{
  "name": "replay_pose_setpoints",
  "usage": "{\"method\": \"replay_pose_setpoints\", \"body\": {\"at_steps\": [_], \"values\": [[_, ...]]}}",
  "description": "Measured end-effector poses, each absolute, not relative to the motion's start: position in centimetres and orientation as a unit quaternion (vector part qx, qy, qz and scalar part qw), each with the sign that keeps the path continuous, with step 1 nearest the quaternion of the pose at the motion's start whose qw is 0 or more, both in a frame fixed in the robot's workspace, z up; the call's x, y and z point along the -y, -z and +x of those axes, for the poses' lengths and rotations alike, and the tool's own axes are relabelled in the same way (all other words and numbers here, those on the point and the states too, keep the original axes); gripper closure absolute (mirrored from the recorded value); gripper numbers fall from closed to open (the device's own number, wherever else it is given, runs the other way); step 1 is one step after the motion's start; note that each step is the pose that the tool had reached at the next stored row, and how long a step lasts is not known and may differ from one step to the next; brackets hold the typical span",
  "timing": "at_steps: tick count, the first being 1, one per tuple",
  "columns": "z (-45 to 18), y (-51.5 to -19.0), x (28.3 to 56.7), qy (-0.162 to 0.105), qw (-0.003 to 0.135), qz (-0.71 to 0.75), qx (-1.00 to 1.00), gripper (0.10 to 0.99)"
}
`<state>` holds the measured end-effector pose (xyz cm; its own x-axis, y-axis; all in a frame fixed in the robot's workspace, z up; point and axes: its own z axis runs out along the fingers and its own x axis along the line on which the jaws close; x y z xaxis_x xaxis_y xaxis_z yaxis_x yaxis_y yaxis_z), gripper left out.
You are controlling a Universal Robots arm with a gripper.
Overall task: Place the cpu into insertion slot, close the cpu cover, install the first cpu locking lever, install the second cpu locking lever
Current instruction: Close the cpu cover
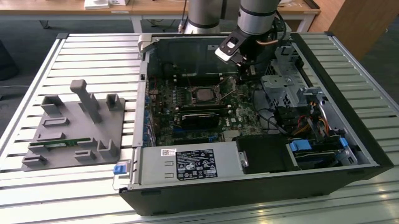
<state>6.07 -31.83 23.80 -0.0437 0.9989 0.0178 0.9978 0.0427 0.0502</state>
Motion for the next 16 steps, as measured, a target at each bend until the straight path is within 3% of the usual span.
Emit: {"method": "replay_pose_setpoints", "body": {"at_steps": [16], "values": [[4.97,-23.75,31.82,-0.024,0.011,0.691,-0.722,0.980]]}}
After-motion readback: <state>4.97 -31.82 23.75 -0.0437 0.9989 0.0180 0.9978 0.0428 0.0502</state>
